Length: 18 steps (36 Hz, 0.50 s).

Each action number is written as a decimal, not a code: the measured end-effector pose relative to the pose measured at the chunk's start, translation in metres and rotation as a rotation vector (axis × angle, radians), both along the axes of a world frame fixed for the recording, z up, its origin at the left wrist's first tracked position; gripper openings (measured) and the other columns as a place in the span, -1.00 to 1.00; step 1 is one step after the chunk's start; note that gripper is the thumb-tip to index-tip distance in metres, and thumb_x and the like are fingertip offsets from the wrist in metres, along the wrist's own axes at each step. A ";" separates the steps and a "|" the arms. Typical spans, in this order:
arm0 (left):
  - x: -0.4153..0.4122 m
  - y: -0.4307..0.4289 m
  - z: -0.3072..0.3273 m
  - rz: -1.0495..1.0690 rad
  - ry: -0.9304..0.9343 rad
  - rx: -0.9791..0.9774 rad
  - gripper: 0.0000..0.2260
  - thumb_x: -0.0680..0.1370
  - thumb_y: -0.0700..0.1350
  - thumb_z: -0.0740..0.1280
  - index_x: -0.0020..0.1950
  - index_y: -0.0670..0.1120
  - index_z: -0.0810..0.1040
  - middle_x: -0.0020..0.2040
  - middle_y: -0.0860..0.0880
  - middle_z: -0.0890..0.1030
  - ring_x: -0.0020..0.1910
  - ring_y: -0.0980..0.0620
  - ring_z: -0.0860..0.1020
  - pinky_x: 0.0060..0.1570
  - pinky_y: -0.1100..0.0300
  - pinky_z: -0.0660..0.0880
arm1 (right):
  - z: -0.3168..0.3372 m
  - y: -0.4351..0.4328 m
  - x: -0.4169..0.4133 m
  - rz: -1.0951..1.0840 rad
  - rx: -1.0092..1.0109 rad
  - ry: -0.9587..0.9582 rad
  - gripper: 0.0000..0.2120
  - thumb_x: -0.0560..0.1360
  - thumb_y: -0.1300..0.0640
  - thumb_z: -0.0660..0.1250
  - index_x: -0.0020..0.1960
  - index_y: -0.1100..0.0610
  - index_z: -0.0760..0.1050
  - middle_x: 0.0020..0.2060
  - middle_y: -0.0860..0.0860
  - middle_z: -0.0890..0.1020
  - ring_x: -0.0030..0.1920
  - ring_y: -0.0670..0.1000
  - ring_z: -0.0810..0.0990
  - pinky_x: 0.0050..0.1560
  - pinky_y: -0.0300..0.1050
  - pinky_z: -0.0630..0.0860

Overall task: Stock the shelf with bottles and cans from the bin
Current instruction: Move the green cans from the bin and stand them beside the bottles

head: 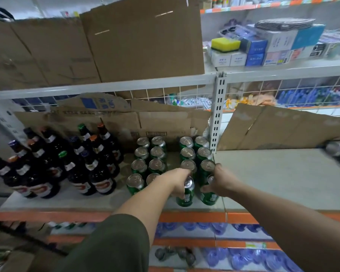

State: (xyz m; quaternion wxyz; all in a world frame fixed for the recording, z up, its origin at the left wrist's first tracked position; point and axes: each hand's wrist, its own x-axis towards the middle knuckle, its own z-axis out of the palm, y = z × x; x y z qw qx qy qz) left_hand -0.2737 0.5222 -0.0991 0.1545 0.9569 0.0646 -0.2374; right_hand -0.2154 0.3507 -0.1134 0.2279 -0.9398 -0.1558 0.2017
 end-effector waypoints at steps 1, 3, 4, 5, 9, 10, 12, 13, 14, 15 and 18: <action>0.000 0.000 0.000 0.001 -0.004 0.001 -0.19 0.36 -0.15 0.63 0.52 -0.05 0.32 0.44 -0.12 0.48 0.33 -0.16 0.53 0.22 -0.07 0.57 | -0.001 0.000 -0.001 -0.005 0.003 -0.014 -0.25 0.30 -0.06 0.62 0.30 0.22 0.33 0.14 0.10 0.57 -0.04 0.03 0.48 -0.01 -0.16 0.50; 0.000 0.000 0.001 0.000 -0.004 -0.013 -0.17 0.37 -0.17 0.62 0.56 -0.03 0.31 0.45 -0.11 0.48 0.33 -0.16 0.53 0.20 -0.05 0.58 | -0.004 0.002 -0.001 -0.009 0.001 -0.023 -0.22 0.29 -0.08 0.62 0.31 0.23 0.31 0.11 0.11 0.57 -0.07 0.03 0.47 -0.07 -0.17 0.46; 0.000 0.001 0.001 0.000 0.000 -0.024 -0.16 0.38 -0.19 0.61 0.57 -0.01 0.29 0.46 -0.10 0.47 0.33 -0.16 0.53 0.18 -0.03 0.59 | -0.004 0.003 -0.001 -0.006 -0.008 -0.018 -0.20 0.29 -0.09 0.62 0.31 0.23 0.30 0.09 0.10 0.56 -0.08 0.03 0.47 -0.09 -0.17 0.45; -0.001 0.001 0.001 0.000 0.005 -0.034 -0.16 0.39 -0.20 0.61 0.59 -0.01 0.28 0.46 -0.10 0.47 0.33 -0.16 0.53 0.15 -0.01 0.60 | -0.005 0.004 -0.001 0.003 -0.019 -0.015 -0.19 0.30 -0.09 0.62 0.32 0.24 0.28 0.07 0.10 0.56 -0.08 0.04 0.48 -0.10 -0.16 0.45; -0.001 0.003 -0.001 -0.003 -0.017 -0.030 -0.19 0.40 -0.21 0.60 0.57 0.01 0.30 0.46 -0.10 0.47 0.33 -0.15 0.53 0.18 0.00 0.58 | -0.005 0.011 -0.002 0.056 -0.062 0.032 0.03 0.28 -0.10 0.62 0.46 0.27 0.08 0.20 0.16 0.54 0.11 0.12 0.55 0.13 -0.04 0.53; -0.001 0.003 -0.001 0.000 -0.025 -0.031 -0.19 0.40 -0.21 0.59 0.57 0.00 0.30 0.46 -0.11 0.47 0.34 -0.15 0.52 0.21 -0.01 0.56 | -0.005 0.012 -0.002 0.059 -0.070 0.050 0.07 0.28 -0.10 0.62 0.48 0.29 0.03 0.23 0.17 0.53 0.17 0.15 0.55 0.21 0.00 0.52; -0.001 0.001 -0.001 0.004 -0.031 -0.037 -0.20 0.41 -0.20 0.59 0.58 -0.01 0.30 0.46 -0.11 0.46 0.36 -0.15 0.51 0.24 -0.01 0.54 | -0.003 0.012 -0.002 0.057 -0.092 0.077 0.03 0.34 -0.10 0.58 0.48 0.32 0.02 0.24 0.18 0.53 0.20 0.15 0.55 0.24 0.01 0.51; -0.001 0.000 -0.001 0.003 -0.034 -0.041 -0.21 0.41 -0.19 0.59 0.57 0.00 0.30 0.46 -0.11 0.46 0.36 -0.14 0.51 0.26 -0.02 0.54 | -0.001 0.012 -0.002 0.054 -0.097 0.078 -0.05 0.37 -0.09 0.55 0.46 0.31 0.07 0.20 0.17 0.54 0.16 0.13 0.55 0.19 -0.01 0.51; -0.001 -0.001 -0.001 0.001 -0.036 -0.045 -0.21 0.41 -0.18 0.59 0.56 0.01 0.32 0.46 -0.10 0.46 0.36 -0.13 0.51 0.27 -0.02 0.54 | 0.001 0.011 -0.002 0.051 -0.090 0.061 -0.17 0.40 -0.06 0.53 0.41 0.29 0.15 0.13 0.15 0.54 0.09 0.11 0.55 0.12 -0.05 0.51; -0.001 -0.002 -0.001 -0.002 -0.040 -0.052 -0.22 0.40 -0.17 0.60 0.55 0.02 0.33 0.45 -0.09 0.47 0.36 -0.12 0.51 0.27 -0.02 0.54 | 0.003 0.009 -0.002 0.046 -0.079 0.036 -0.27 0.40 -0.02 0.52 0.35 0.25 0.20 0.07 0.13 0.53 0.04 0.10 0.54 0.05 -0.07 0.49; 0.000 -0.005 -0.002 -0.004 -0.045 -0.056 -0.23 0.40 -0.16 0.60 0.54 0.02 0.34 0.45 -0.08 0.47 0.36 -0.11 0.51 0.28 0.00 0.53 | 0.005 0.004 0.002 0.005 -0.045 0.031 -0.36 0.44 0.08 0.49 0.34 0.27 0.23 0.10 0.16 0.54 0.04 0.13 0.53 0.00 -0.09 0.43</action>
